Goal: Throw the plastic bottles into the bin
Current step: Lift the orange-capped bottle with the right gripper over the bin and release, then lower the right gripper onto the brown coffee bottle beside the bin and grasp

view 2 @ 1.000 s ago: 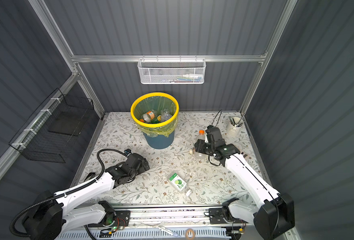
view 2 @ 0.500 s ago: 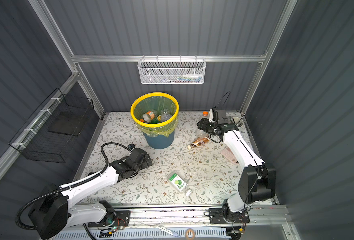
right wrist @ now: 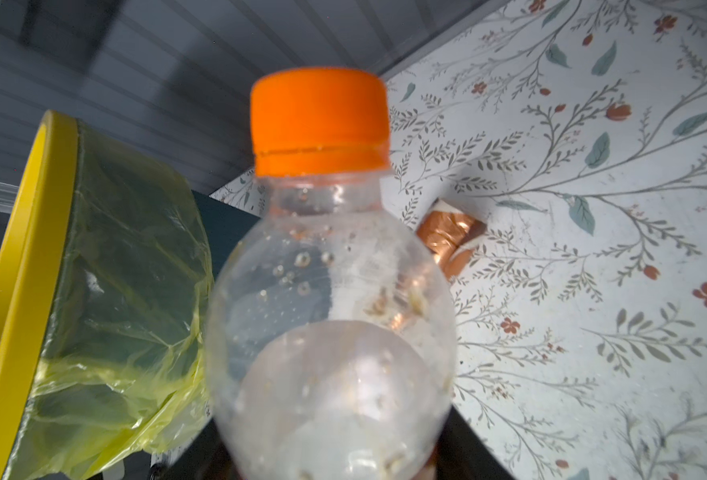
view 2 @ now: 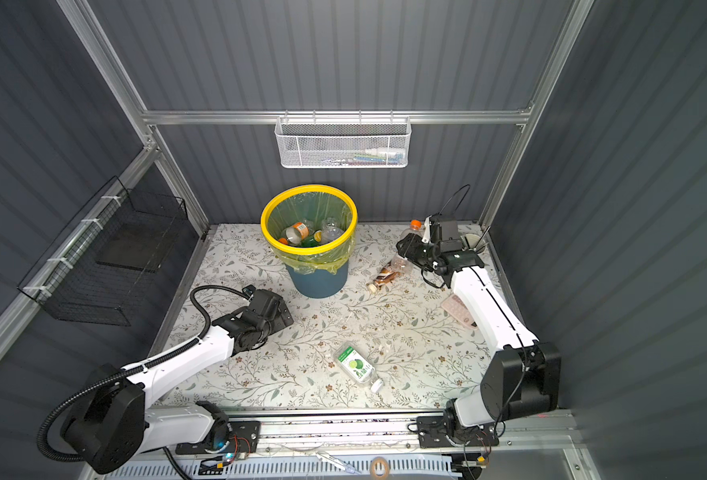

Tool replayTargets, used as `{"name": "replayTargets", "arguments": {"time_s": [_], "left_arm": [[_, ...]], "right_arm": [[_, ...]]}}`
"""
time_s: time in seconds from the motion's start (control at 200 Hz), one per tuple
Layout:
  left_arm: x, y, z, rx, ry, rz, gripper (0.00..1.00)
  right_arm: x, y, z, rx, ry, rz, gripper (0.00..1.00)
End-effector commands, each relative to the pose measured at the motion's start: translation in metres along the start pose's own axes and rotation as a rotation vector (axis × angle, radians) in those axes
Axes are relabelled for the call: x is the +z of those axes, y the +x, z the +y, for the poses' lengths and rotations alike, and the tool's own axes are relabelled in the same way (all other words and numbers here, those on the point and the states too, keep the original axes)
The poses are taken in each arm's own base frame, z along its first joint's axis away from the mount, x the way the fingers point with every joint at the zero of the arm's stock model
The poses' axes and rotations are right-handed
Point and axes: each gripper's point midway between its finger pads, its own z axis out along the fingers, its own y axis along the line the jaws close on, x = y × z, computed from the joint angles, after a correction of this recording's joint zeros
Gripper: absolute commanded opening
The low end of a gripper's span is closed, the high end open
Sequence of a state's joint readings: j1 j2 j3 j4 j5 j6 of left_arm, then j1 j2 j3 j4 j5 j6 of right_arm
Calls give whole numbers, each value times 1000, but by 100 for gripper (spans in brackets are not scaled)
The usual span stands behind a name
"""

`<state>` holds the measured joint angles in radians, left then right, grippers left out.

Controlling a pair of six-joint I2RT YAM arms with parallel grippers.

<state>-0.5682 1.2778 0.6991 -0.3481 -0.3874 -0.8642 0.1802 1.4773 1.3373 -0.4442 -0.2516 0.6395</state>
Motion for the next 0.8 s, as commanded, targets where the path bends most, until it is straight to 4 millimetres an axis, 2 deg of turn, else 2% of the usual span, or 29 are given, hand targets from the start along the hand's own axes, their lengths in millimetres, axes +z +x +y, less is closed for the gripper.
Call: {"name": "replayTargets", "arguments": {"time_s": [0.0, 0.095, 0.14, 0.19, 0.195, 0.215, 0.24, 0.255, 0.275, 0.295, 0.43, 0.535, 0.595, 0.67, 0.725, 0.795], "left_arm": [[-5, -1, -5, 34, 26, 15, 99], [-5, 1, -9, 33, 49, 30, 99], [-4, 3, -11, 33, 60, 40, 99], [-3, 5, -13, 32, 68, 50, 99], [-3, 5, -13, 32, 67, 51, 99], [-3, 6, -13, 33, 69, 56, 99], [-3, 7, -14, 35, 68, 61, 99], [-3, 7, -14, 36, 67, 64, 99], [-3, 7, -14, 39, 68, 66, 100], [-4, 7, -15, 41, 70, 68, 99], [-8, 5, -13, 48, 69, 62, 99], [-12, 5, -11, 47, 70, 59, 99], [-13, 5, -9, 47, 68, 55, 99], [-14, 5, -7, 47, 64, 51, 99], [-14, 6, -6, 51, 64, 50, 99], [-14, 5, -4, 52, 55, 46, 99]], "right_arm": [[-14, -12, 68, -120, -126, 17, 57], [-26, -22, 155, -232, -292, 42, 59], [-32, -27, 188, -271, -354, 36, 60], [-30, -30, 216, -296, -404, 40, 63], [-21, -25, 214, -292, -395, 61, 64], [-23, -27, 222, -297, -413, 63, 66], [-19, -28, 229, -301, -418, 76, 72], [-17, -29, 231, -304, -413, 78, 81], [-11, -31, 231, -304, -399, 80, 95], [-9, -34, 231, -304, -388, 78, 99], [-14, -47, 229, -308, -355, 27, 99], [-27, -63, 211, -290, -289, -59, 99], [-39, -69, 196, -286, -251, -105, 99], [-43, -68, 170, -268, -213, -138, 99], [-39, -65, 143, -239, -159, -148, 99], [-24, -55, 100, -191, -70, -136, 99]]}}
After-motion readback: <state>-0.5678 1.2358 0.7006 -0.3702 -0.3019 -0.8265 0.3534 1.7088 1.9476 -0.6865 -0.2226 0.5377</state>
